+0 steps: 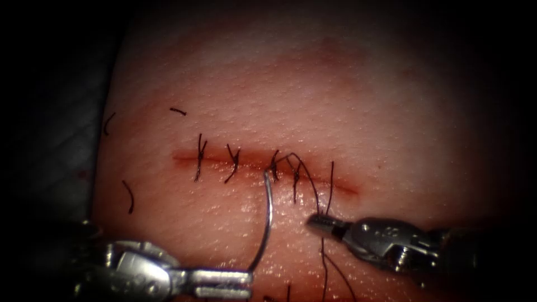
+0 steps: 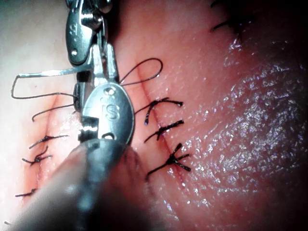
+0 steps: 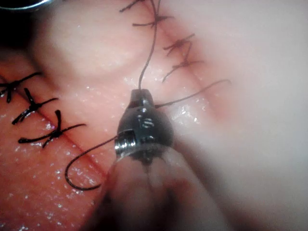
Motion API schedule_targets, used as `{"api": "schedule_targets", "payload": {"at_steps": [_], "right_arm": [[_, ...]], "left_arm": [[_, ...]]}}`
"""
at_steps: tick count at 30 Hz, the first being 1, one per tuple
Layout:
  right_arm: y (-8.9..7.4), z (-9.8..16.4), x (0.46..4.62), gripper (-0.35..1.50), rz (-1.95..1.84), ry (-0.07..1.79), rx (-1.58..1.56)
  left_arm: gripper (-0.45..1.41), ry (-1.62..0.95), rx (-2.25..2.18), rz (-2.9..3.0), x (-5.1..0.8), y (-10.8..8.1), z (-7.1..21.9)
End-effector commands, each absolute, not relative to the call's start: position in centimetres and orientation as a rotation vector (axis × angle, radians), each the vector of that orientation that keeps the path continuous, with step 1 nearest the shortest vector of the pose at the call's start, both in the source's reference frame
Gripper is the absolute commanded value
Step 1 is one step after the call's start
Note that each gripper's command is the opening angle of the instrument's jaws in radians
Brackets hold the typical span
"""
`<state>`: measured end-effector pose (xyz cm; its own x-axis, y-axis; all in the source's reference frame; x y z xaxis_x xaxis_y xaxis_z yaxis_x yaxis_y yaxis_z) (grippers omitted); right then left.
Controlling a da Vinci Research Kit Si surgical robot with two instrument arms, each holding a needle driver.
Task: Wound Closure
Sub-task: Pull the suture through the skin until a short tail remains, with the right tool.
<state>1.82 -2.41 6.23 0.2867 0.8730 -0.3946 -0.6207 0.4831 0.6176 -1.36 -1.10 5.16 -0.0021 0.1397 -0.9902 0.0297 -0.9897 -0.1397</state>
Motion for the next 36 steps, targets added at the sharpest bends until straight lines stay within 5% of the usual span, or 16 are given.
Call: {"api": "schedule_targets", "payload": {"at_steps": [1, 13, 14, 15, 17, 26, 36], "right_arm": [[-2.6, 6.2, 1.93, -0.35, 1.024, 0.780, 0.392], [-3.2, 5.3, 2.52, -0.35, 0.915, 0.911, 0.406], [-3.2, 5.3, 2.53, -0.05, 0.892, 0.920, 0.387], [-3.1, 5.4, 2.52, 1.25, 0.755, 0.964, 0.272], [-3.0, 5.4, 2.48, 1.47, 0.658, 0.986, 0.179], [-2.6, 5.7, 1.94, 1.48, 0.395, 0.946, -0.061], [-2.2, 6.4, 1.90, 1.43, 0.319, 0.866, -0.140]], "left_arm": [[-0.45, -0.189, -2.164, 2.159, -1.41, -1.1, 5.2], [-0.45, -0.232, -2.016, 2.208, -1.07, -1.3, 5.1], [-0.45, -0.230, -2.003, 2.213, -1.02, -1.3, 5.1], [-0.45, -0.222, -1.967, 2.217, -0.83, -1.2, 5.0], [-0.45, -0.200, -1.949, 2.199, -0.70, -1.1, 5.0], [-0.45, -0.112, -1.823, 2.163, -0.27, -0.9, 5.2], [-0.45, -0.103, -1.821, 2.162, -0.37, -0.9, 5.3]]}}
